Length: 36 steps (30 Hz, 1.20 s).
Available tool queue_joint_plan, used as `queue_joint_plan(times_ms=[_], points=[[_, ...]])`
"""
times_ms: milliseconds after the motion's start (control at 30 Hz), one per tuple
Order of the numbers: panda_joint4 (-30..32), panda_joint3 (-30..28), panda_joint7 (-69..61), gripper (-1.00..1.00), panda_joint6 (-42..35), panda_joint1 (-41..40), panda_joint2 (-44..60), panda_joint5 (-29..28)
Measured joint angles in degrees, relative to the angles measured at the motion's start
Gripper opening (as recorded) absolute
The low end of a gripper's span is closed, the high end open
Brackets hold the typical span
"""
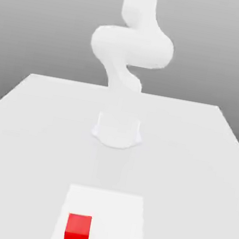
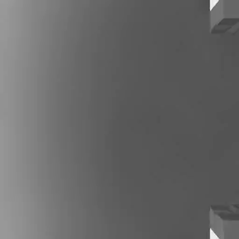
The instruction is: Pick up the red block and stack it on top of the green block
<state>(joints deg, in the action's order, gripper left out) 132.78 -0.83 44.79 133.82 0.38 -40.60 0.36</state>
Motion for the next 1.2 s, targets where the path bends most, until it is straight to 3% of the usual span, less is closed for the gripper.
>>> queue_joint_plan(times_ms=[800,967,1000,1200], points=[[9.6,-4.8,-9.3,0.00,19.6,0.2,50.1,2.4],[8.6,-3.3,-10.8,0.00,27.4,-1.0,60.5,4.0],[8.4,-3.0,-11.0,-1.00,28.6,-1.3,61.9,4.3],[8.3,-2.8,-11.0,-1.00,29.2,-1.5,62.7,4.3]])
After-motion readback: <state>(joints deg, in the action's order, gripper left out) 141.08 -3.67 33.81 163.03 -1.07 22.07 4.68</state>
